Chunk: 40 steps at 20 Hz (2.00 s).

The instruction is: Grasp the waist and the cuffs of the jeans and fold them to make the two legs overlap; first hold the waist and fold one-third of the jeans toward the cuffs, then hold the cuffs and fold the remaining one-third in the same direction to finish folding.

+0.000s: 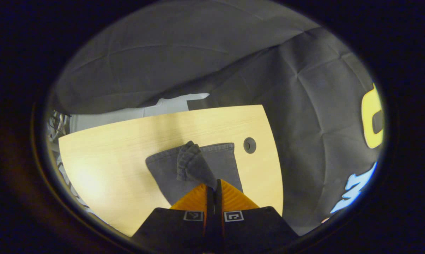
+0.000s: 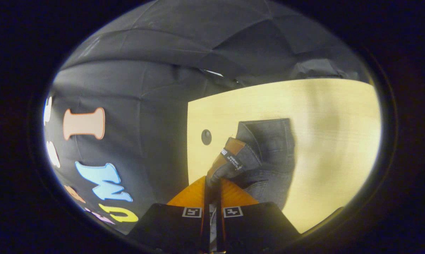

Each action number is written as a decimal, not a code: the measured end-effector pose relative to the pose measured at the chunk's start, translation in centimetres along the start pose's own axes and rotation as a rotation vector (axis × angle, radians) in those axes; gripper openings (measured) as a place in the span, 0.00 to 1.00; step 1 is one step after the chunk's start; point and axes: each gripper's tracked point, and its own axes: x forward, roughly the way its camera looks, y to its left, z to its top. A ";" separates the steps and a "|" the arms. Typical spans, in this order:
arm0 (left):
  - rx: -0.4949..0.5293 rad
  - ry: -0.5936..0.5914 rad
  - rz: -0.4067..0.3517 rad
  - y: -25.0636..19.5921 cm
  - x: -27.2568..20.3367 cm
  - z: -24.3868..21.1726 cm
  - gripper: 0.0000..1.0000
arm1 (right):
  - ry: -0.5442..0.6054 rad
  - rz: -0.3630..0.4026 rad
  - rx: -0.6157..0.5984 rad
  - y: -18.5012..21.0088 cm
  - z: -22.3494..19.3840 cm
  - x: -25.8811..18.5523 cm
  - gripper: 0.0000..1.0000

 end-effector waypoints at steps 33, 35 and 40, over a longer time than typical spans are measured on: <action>0.183 0.070 0.252 11.5 -2.5 1.1 0.89 | -0.114 -0.282 -0.320 -7.4 1.7 -0.8 0.18; 0.181 0.078 0.245 11.5 -2.2 0.5 0.90 | -0.148 -0.234 -0.414 -4.4 0.4 -1.7 0.18; 0.171 0.100 0.234 11.4 -0.4 -0.8 0.90 | -0.186 -0.079 -0.846 3.9 -8.4 -5.2 0.12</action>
